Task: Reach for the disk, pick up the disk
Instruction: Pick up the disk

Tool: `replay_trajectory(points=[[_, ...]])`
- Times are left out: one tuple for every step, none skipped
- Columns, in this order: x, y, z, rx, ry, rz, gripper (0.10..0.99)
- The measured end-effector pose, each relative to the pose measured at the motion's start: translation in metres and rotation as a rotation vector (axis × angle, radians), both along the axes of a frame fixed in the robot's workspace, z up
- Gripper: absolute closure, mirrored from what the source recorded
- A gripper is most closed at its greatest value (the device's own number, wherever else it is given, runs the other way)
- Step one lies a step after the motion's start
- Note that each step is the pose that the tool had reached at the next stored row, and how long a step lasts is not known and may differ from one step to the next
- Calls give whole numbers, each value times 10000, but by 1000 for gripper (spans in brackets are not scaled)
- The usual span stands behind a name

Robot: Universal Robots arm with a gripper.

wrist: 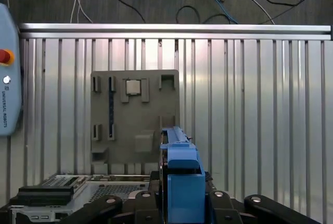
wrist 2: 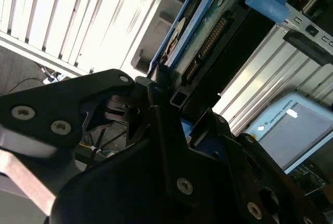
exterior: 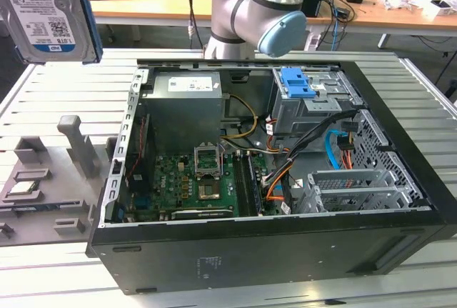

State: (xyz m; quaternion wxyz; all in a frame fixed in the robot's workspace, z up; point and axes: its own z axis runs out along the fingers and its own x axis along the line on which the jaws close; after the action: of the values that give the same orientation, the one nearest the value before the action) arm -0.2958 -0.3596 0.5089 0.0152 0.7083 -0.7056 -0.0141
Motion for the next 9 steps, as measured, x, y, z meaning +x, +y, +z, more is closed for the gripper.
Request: replay_trajectory(points=[[108, 0, 0, -1, 5, 1, 722], [147, -1, 0, 0, 6, 1, 722], [213, 0, -1, 0, 8, 0, 722], [285, 0, 0, -1, 13, -1, 722], [355, 0, 0, 0, 17, 1, 722], [416, 0, 0, 0, 20, 0, 722], [480, 0, -1, 1, 22, -1, 722], [519, 0, 0, 0, 25, 0, 722], [564, 0, 0, 0, 28, 1, 722]])
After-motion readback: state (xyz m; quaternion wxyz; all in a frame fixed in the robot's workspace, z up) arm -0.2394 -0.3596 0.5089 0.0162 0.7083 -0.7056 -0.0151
